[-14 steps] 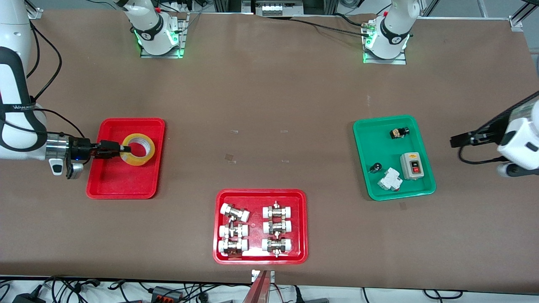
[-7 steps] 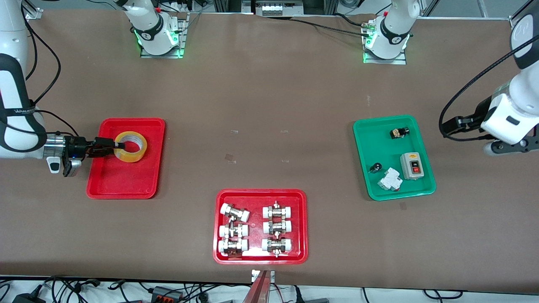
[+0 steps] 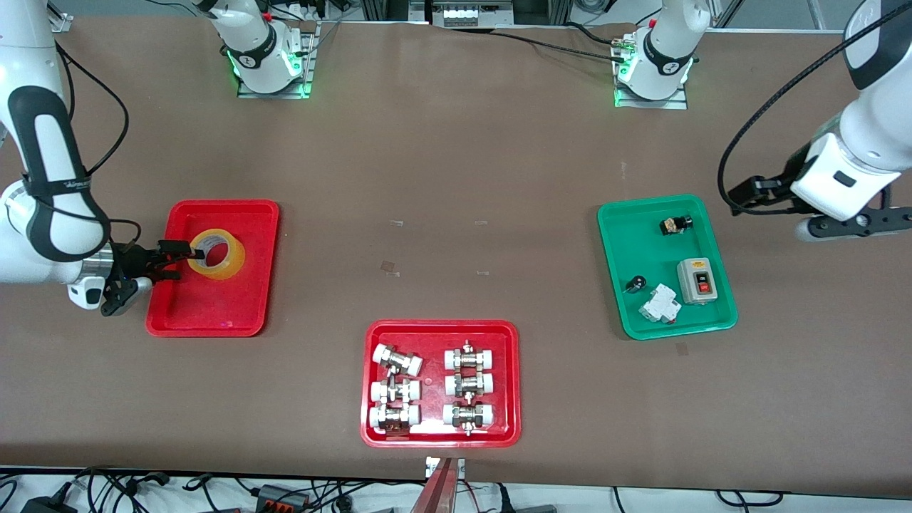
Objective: Left arm passes tape to right arm into tray
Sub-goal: 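Open the right gripper and lift it away from the tape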
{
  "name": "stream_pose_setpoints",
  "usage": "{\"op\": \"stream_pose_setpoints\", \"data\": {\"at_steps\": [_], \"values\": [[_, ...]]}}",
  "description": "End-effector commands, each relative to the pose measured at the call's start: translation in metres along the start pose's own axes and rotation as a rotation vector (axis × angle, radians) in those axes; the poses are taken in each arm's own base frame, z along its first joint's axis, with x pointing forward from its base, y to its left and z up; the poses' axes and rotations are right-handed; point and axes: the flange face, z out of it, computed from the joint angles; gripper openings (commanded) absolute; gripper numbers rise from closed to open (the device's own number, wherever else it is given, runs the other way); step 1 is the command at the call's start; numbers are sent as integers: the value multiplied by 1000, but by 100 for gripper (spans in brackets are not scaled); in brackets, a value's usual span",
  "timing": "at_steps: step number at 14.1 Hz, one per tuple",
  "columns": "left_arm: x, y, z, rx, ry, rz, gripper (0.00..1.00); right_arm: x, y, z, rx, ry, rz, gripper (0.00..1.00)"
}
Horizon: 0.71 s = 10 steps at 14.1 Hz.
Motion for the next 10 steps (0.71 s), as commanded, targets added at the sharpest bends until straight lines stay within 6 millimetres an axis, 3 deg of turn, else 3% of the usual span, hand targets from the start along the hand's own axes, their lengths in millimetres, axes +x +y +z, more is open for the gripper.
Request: {"op": "stream_pose_setpoints", "data": {"at_steps": [1,3,6,10], "values": [[-2,-17,-6,-40,11,-11,100,16,-42,-49,-137,-23,-15,100],[3,-26,-7,-41,15,-16,100,29,-78,-78,-200,-19,23,100],[2,-32,-14,-56,17,-26,100,27,-115,-121,-219,14,115,100],[2,-42,-16,-52,19,-39,100,24,-211,-183,-349,-6,288,100]]}}
